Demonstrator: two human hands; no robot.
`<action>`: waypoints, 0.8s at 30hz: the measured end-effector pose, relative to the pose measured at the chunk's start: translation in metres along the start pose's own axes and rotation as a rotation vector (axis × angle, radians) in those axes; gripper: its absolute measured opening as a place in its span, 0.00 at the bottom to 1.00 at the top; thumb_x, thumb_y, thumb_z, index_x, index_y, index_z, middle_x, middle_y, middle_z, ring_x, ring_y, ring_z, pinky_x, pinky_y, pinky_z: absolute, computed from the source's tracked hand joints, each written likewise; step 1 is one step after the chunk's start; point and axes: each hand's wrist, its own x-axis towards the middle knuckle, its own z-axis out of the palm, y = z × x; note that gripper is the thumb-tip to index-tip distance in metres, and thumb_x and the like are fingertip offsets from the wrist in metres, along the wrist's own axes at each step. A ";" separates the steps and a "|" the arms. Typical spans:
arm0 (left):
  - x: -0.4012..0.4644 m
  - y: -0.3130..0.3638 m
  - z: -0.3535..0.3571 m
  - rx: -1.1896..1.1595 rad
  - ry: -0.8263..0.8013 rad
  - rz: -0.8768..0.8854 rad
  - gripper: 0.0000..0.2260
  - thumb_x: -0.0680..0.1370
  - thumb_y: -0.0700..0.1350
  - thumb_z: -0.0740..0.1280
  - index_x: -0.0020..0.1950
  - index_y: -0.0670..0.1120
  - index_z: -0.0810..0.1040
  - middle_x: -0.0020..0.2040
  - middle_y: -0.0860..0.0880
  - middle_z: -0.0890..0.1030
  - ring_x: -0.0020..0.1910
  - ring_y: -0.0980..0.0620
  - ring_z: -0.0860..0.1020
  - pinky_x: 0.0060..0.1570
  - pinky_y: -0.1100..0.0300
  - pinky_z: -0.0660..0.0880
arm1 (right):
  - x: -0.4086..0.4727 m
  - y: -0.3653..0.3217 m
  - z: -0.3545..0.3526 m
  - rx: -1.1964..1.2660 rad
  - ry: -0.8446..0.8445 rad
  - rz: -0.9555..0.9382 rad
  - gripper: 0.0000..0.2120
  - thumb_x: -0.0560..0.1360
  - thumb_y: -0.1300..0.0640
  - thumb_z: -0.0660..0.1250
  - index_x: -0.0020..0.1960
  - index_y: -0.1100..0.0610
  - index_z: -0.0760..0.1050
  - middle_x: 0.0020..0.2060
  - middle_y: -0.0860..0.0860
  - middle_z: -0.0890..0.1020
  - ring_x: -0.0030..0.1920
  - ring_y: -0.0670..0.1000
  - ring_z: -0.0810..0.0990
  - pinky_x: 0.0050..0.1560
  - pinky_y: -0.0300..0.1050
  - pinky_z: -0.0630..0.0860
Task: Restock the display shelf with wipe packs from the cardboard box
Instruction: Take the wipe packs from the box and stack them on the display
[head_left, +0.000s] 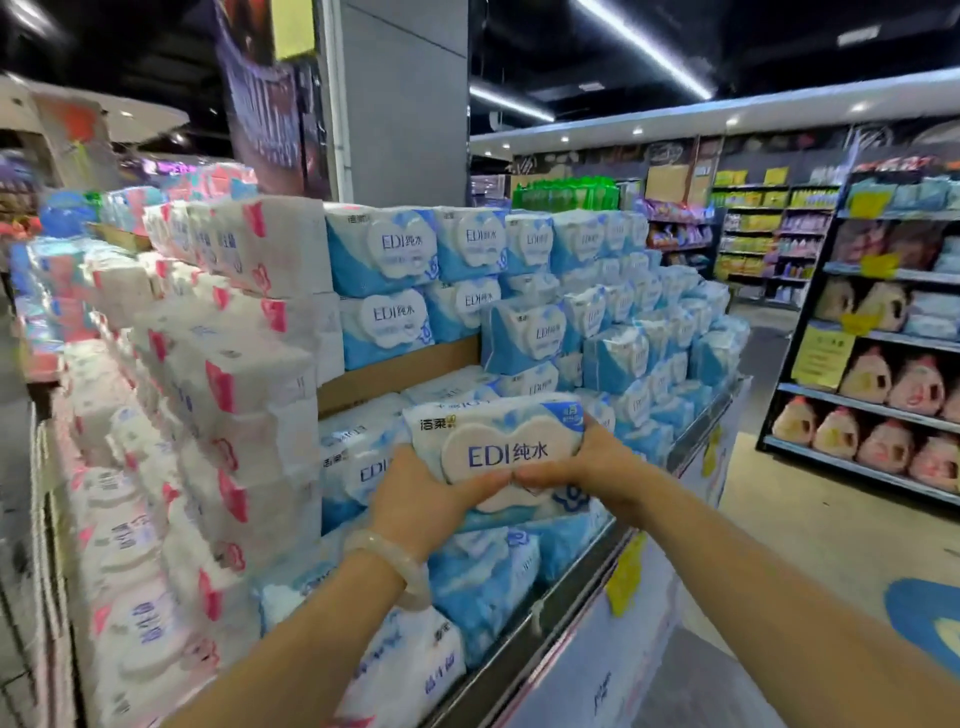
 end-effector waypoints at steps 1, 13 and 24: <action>0.017 0.002 0.001 0.006 0.035 0.015 0.28 0.58 0.59 0.80 0.52 0.49 0.79 0.44 0.55 0.84 0.43 0.59 0.82 0.42 0.63 0.80 | 0.017 -0.007 -0.003 0.002 -0.023 -0.022 0.35 0.58 0.65 0.82 0.62 0.57 0.73 0.52 0.56 0.83 0.51 0.54 0.83 0.44 0.45 0.82; 0.146 0.005 -0.004 0.177 0.342 0.034 0.36 0.54 0.69 0.74 0.56 0.50 0.80 0.49 0.53 0.85 0.48 0.55 0.83 0.48 0.53 0.81 | 0.185 -0.053 -0.009 -0.005 -0.250 -0.219 0.35 0.62 0.72 0.78 0.65 0.59 0.69 0.51 0.54 0.81 0.50 0.53 0.81 0.44 0.43 0.83; 0.182 0.004 0.037 0.354 0.245 -0.259 0.15 0.71 0.46 0.74 0.56 0.48 0.76 0.51 0.50 0.81 0.47 0.53 0.80 0.48 0.65 0.74 | 0.268 -0.041 -0.033 -1.230 -0.204 -0.547 0.44 0.67 0.36 0.70 0.76 0.49 0.56 0.75 0.51 0.60 0.78 0.56 0.50 0.73 0.66 0.37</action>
